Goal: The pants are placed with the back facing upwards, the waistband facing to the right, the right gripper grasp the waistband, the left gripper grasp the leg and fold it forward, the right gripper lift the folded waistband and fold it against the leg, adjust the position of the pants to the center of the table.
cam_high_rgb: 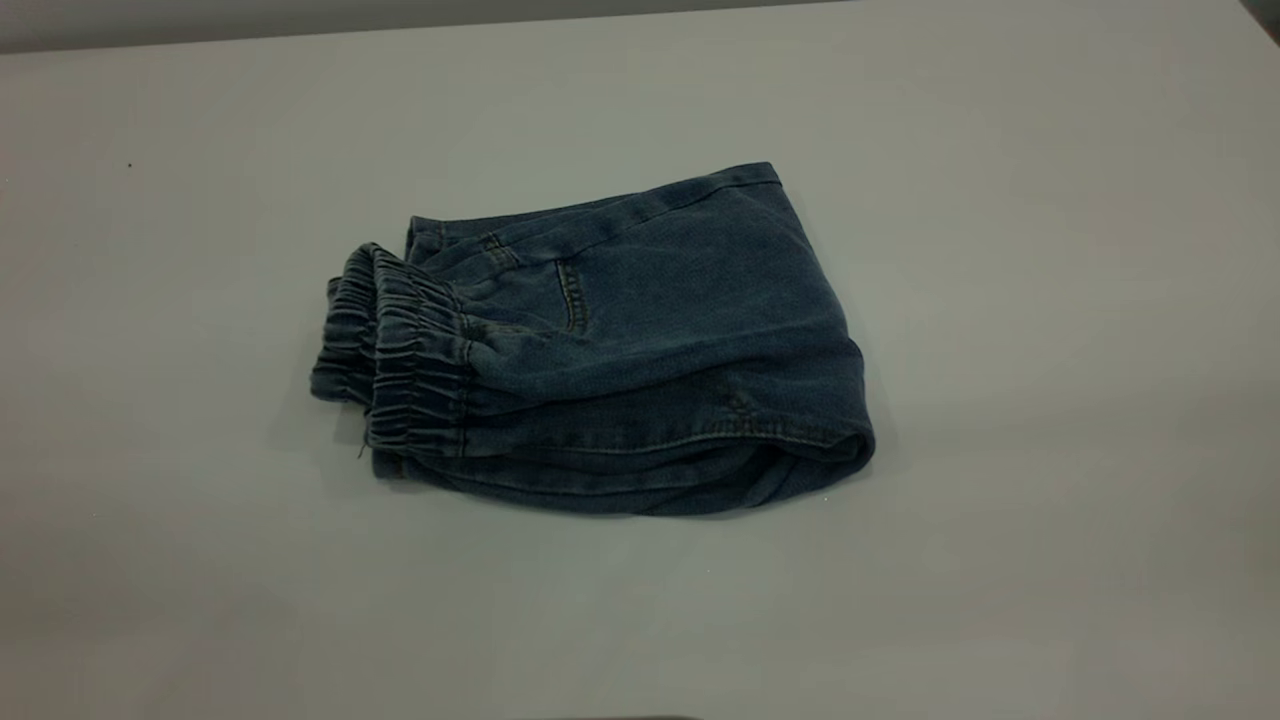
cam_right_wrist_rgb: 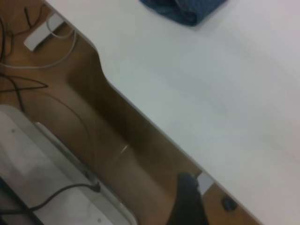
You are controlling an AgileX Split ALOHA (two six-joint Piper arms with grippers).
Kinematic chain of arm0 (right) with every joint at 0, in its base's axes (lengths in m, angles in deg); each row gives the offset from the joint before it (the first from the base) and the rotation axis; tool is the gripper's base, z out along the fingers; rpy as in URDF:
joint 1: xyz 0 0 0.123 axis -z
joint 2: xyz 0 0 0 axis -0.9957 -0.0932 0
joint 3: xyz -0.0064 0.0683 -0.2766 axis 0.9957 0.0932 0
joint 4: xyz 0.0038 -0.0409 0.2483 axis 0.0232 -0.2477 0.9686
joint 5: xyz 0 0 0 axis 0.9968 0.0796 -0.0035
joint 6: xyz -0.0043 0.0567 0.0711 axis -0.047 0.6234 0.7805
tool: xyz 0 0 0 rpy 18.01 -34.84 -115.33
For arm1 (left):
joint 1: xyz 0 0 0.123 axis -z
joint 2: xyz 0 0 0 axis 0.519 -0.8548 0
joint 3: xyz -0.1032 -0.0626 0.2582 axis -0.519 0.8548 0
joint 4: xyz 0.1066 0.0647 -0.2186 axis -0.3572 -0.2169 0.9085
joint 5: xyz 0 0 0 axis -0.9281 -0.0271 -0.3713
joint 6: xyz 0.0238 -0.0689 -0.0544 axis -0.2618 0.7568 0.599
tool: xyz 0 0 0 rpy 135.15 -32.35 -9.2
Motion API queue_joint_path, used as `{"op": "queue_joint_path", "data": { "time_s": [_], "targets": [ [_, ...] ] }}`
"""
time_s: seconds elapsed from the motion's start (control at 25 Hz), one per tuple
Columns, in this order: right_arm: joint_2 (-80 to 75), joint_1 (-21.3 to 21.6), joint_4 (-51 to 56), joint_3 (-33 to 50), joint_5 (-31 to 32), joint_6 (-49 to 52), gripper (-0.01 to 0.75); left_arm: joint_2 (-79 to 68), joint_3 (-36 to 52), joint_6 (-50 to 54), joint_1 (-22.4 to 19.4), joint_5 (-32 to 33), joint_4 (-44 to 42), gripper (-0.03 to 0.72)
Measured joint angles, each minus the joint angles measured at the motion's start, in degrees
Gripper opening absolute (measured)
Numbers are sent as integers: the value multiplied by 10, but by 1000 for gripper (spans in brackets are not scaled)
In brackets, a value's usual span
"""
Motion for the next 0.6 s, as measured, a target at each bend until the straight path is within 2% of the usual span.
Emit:
{"op": "queue_joint_path", "data": {
  "time_s": [0.2, 0.6],
  "targets": [
    [3, 0, 1, 0, 0, -1, 458, 1, 18, 0, 0, -21, 2, 391],
    [3, 0, 5, 0, -1, -2, 458, 1, 19, 0, 0, -24, 4, 391]
  ]
}}
